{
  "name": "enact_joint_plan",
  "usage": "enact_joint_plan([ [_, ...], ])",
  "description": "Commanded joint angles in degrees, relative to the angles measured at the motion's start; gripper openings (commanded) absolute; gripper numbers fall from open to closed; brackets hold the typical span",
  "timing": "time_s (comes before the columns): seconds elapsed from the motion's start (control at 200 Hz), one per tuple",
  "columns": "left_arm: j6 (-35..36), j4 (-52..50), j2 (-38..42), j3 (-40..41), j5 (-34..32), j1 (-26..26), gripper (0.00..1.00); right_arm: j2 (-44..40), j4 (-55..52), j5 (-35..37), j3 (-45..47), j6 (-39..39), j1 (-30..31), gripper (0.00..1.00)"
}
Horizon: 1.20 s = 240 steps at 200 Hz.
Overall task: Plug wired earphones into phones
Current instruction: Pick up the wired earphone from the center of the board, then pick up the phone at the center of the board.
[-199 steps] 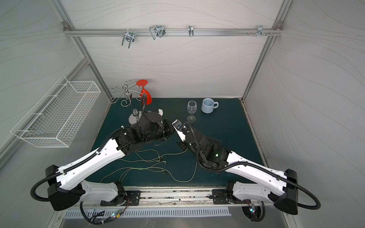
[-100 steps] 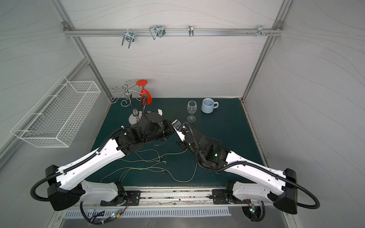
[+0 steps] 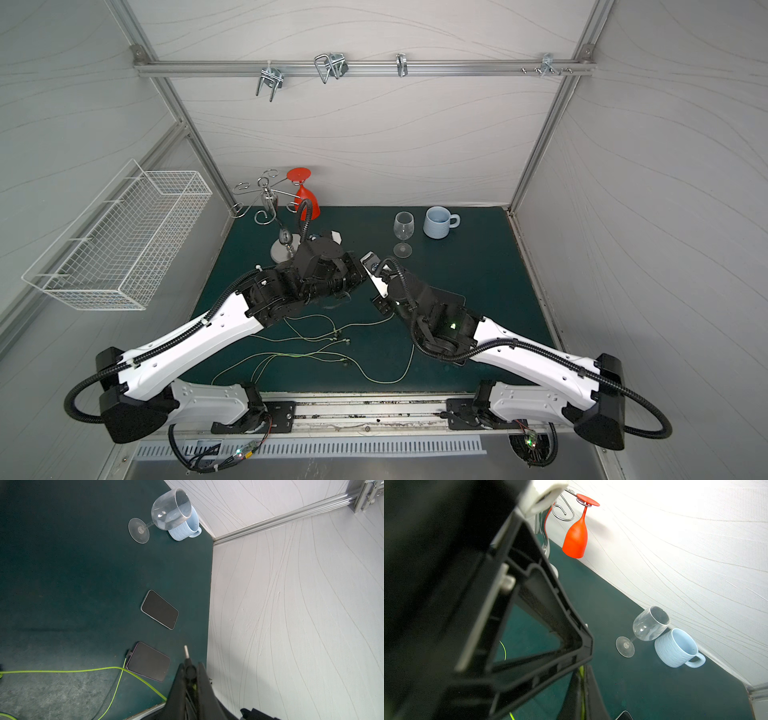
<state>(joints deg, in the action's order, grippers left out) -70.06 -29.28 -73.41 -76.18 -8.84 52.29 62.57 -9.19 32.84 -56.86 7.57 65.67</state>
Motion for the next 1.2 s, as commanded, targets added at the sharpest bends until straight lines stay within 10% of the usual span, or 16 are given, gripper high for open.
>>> enact_joint_plan([
  [0.0,0.2,1.1,1.2,-2.8,-2.0,0.3,0.1,0.4,1.5,0.8,0.3,1.4,0.4,0.0],
  [0.2,0.6,1.2,1.7,-2.0,-2.7,0.3,0.0,0.0,1.6,1.0,0.3,0.9,0.4,0.0],
  [0.32,6.1,2.9,1.8,-1.3,-0.3,0.0,0.0,-1.7,0.7,-0.8,0.4,1.5,0.4,0.54],
  [0.51,21.3,11.1,5.7,4.7,13.8,-5.3,0.0,-10.5,-6.7,-11.1,2.3,6.1,-5.2,0.87],
  [0.7,28.7,22.6,8.3,12.5,39.7,-19.3,0.0,-20.1,-12.3,-33.5,6.4,12.9,-22.0,0.99],
  [0.915,44.9,27.2,5.2,12.0,60.4,-20.6,0.0,-11.7,-24.5,-60.3,6.5,25.4,-45.2,0.99],
  [1.196,60.4,28.0,5.9,14.1,66.7,-20.7,0.0,10.4,-33.2,-57.8,-1.0,42.2,-52.0,0.99],
])
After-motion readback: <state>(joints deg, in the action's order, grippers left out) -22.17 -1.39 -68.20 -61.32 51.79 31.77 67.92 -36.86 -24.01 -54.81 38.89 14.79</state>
